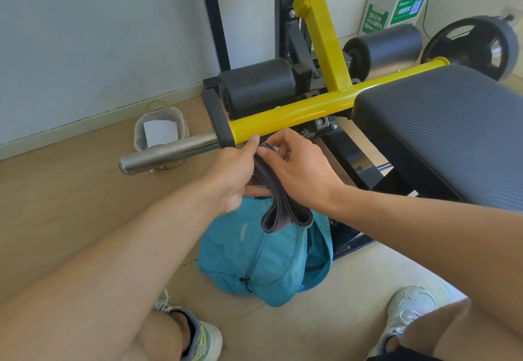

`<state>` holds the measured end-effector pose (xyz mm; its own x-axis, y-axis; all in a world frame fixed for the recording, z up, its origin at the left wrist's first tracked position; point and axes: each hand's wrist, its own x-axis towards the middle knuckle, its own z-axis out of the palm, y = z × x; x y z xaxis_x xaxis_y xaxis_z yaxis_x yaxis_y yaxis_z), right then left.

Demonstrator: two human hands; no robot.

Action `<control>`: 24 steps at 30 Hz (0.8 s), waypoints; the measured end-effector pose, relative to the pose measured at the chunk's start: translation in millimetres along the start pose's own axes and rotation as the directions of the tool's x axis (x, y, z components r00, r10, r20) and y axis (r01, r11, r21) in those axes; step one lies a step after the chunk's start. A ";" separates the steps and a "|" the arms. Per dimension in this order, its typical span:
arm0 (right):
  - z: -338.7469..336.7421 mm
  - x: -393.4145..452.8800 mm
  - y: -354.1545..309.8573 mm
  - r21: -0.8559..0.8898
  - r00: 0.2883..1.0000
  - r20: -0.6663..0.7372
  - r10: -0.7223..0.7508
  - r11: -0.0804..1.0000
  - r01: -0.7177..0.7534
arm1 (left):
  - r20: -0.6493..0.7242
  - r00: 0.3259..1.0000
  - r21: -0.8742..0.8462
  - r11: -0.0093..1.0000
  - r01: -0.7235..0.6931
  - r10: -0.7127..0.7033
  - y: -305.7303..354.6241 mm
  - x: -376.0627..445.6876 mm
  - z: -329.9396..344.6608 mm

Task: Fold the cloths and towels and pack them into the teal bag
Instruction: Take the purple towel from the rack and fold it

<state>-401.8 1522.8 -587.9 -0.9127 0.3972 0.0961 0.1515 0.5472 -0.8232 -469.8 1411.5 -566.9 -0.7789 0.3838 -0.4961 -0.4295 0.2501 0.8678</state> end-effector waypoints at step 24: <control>-62.0 21.2 10.2 0.241 0.892 0.422 -0.162 0.969 0.061 | 0.373 0.907 0.479 0.796 -0.369 0.196 7.0 4.6 -32.3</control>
<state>-396.1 1582.5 -559.5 -0.9988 -0.0454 -0.0177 -0.0007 0.3768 -0.9263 -491.1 1386.3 -562.2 -0.6204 0.7283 -0.2909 0.1644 0.4834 0.8598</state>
